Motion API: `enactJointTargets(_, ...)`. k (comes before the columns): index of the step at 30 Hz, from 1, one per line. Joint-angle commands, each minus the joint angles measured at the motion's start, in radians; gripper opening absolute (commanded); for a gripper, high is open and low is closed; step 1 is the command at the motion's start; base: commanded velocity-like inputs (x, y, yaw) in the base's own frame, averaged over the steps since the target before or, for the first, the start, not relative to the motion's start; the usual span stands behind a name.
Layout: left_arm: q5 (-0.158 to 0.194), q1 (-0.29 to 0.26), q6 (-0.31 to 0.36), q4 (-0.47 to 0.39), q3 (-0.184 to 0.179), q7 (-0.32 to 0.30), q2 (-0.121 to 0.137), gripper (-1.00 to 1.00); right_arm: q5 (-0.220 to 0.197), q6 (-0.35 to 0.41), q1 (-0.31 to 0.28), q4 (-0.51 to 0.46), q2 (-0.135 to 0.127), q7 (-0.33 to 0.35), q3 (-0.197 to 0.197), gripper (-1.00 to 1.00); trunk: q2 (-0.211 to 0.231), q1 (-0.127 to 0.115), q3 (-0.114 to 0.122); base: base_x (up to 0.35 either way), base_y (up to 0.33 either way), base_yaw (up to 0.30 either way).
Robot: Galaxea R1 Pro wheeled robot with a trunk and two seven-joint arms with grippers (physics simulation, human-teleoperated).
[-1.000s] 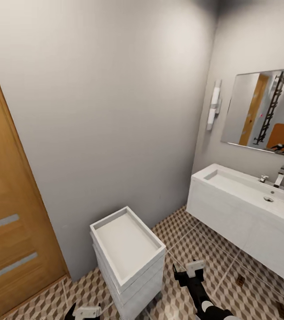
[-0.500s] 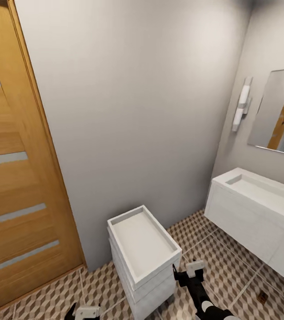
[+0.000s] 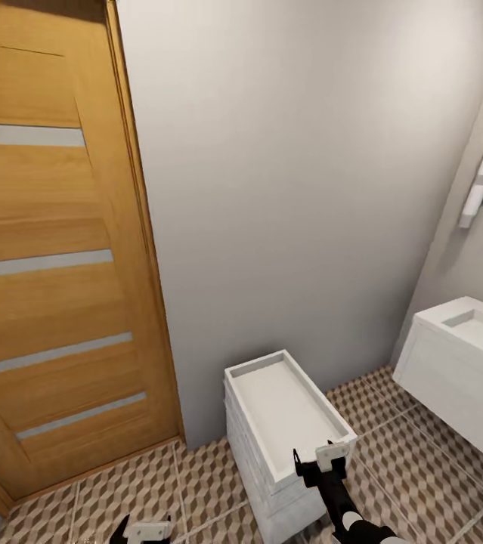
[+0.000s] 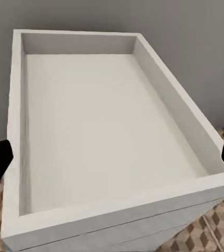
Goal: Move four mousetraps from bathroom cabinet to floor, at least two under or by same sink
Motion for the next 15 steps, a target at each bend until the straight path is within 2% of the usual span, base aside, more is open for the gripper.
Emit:
enactJointTargets(1, 0.006, -0.002, -0.005, 0.004, -0.009, 0.002, -0.001, 1.0, 0.005, -0.002, -0.001, 0.001, 0.0, -0.01, 0.006, 1.0, -0.003, 0.001, -0.003, 0.0, 0.276, 0.281)
enactJointTargets(15, 0.006, -0.002, -0.005, 0.005, -0.009, 0.002, -0.001, 1.0, 0.006, -0.002, -0.001, 0.001, 0.0, -0.01, 0.006, 1.0, -0.003, 0.001, -0.008, 0.0, 0.274, 0.281)
